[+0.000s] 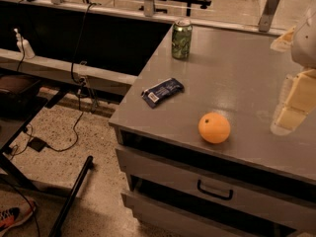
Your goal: Pick green can
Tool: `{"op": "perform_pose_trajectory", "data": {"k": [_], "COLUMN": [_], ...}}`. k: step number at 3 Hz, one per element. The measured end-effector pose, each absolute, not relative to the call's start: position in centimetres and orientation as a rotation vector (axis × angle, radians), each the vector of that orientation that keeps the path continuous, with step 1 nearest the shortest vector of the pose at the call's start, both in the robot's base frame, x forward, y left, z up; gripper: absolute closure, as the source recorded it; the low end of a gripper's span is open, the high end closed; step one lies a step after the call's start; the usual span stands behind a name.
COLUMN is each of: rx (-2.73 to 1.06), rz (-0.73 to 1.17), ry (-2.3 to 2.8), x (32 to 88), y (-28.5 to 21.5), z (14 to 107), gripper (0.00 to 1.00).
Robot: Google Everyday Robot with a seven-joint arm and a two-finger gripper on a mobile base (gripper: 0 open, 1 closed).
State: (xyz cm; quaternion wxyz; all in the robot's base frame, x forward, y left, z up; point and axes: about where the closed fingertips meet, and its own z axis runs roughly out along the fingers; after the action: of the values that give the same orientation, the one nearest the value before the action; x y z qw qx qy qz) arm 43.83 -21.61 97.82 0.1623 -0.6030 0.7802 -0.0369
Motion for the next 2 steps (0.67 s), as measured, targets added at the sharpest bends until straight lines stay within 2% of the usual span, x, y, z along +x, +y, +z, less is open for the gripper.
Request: {"op": "perform_pose_trajectory", "data": {"k": [2], "rx": [-1.695], "rz": [-0.102], "ry": [2.206], "x": [45.9], "y": [-21.4], "z": [98.8], "gripper": [0.00]}}
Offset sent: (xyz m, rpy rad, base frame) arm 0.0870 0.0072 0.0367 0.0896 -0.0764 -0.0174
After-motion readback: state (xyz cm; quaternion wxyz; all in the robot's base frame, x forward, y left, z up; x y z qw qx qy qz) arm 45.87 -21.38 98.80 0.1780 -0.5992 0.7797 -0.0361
